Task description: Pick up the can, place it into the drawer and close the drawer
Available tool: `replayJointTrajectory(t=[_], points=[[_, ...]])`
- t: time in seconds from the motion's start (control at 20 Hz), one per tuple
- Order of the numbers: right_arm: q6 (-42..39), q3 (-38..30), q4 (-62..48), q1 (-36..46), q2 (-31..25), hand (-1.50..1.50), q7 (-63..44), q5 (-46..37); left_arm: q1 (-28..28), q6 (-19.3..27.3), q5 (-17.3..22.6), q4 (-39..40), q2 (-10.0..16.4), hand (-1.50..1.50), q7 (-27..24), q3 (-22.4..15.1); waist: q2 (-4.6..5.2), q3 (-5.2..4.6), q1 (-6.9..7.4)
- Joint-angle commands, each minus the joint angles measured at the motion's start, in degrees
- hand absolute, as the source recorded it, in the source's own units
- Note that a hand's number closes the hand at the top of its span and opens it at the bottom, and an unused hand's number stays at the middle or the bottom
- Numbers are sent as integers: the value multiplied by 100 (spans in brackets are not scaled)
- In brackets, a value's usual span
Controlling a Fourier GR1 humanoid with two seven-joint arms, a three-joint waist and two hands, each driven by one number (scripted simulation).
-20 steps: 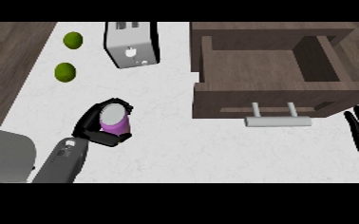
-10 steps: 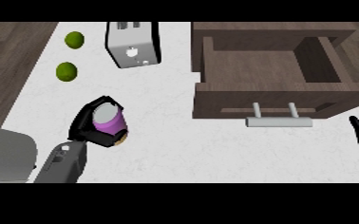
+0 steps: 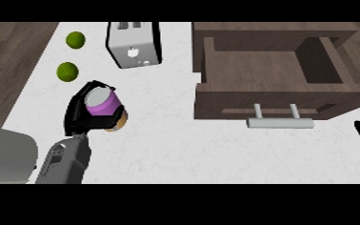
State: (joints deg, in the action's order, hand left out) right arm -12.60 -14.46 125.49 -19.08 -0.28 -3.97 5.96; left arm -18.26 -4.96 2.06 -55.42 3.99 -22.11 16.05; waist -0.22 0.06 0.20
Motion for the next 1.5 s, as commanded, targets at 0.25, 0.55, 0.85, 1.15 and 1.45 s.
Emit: replayJointTrajectory(t=[0.25, 0.55, 0.85, 1.15, 1.45], points=[[-81, -175, 375, -120, -26, -150, -279, 273, -24, 594, -210, -2029, -374, 150, 1442, -859, -8, -1, -32], [167, 112, 51, 132, 23, -150, -87, -130, -581, 1154, -373, -2781, -395, 150, 2516, -1548, 8, -3, -31], [103, -113, -219, 493, -81, -150, -216, 15, -1467, 1883, -279, -2458, -398, 150, 3109, -2192, 23, -4, -61], [112, -44, 338, 191, 24, -150, -430, -1, -2695, 2343, -392, -2082, -399, 150, 3649, -2342, 23, -5, -95], [-126, -347, 168, 194, -247, -150, -354, 289, -3889, 3176, -168, -1165, -399, 150, 3780, -2814, 32, -3, -169]])
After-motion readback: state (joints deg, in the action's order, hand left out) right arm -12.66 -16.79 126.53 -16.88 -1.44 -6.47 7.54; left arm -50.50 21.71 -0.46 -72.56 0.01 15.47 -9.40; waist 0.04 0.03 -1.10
